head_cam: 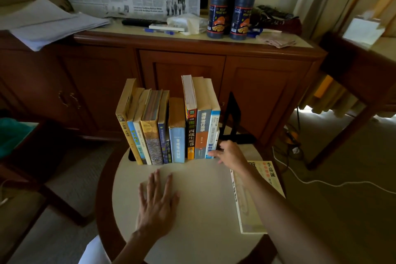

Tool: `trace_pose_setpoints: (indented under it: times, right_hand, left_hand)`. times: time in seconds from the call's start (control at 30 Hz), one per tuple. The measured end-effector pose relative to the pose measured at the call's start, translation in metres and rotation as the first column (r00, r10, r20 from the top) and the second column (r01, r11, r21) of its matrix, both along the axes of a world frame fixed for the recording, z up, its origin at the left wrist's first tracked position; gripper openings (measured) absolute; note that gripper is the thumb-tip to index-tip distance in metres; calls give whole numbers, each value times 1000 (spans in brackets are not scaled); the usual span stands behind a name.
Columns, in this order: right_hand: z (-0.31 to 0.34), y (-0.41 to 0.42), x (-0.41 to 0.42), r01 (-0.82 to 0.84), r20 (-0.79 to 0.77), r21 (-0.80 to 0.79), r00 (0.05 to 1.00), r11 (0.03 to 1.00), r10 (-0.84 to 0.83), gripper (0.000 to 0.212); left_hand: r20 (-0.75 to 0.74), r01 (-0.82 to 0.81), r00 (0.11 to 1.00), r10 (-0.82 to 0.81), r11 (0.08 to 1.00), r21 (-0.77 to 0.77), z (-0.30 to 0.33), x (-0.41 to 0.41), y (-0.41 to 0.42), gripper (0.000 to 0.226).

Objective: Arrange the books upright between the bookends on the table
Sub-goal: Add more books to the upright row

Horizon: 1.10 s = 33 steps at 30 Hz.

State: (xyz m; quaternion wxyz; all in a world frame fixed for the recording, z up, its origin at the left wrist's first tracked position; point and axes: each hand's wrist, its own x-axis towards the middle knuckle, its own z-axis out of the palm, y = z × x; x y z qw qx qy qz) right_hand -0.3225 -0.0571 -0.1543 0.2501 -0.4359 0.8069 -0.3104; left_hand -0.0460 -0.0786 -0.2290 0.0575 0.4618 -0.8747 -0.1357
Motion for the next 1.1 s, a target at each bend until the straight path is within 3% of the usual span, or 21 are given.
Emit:
trace_pose_setpoints:
  times: [0.1, 0.17, 0.27, 0.33, 0.43, 0.53, 0.67, 0.83, 0.97, 1.1]
  right_hand:
    - [7, 7, 5, -3, 40, -9, 999, 1000, 4, 38]
    - [12, 25, 13, 55, 12, -66, 998, 996, -54, 47]
    - [7, 67, 28, 217, -332, -94, 913, 972, -236, 59]
    - [-8, 97, 37, 339, -451, 63, 849, 939, -276, 75]
    - [-31, 125, 54, 320, -442, 297, 881, 900, -168, 93]
    - [-28, 125, 71, 277, -429, 241, 890, 930, -154, 82]
    - [-13, 118, 90, 260, -420, 244, 897, 934, -139, 86]
    - [-9, 133, 84, 315, -554, 419, 832, 851, -35, 96]
    - [-13, 142, 91, 254, -512, 429, 859, 867, 2, 84]
    - [-3, 144, 97, 194, -441, 420, 897, 886, 12, 93]
  left_hand:
    - [13, 10, 1000, -10, 1000, 1, -2, 2, -1, 72]
    - [2, 11, 1000, -11, 1000, 7, -1, 3, -2, 75]
    - [1, 29, 1000, -29, 999, 28, 2, 4, -2, 78]
    - [2, 51, 999, -51, 998, 40, 5, 6, -2, 82]
    - [-19, 71, 997, -70, 996, 56, 11, 9, -1, 99]
    - [-28, 88, 996, -86, 992, 92, 16, 15, 1, 104]
    - [-16, 128, 992, -128, 976, 178, 27, 28, 14, 85]
    - [-30, 143, 990, -140, 966, 216, 31, 40, 30, 68]
    - [-64, 148, 989, -137, 961, 235, 35, 43, 37, 66]
    - [-121, 123, 988, -92, 950, 286, 52, 29, 52, 51]
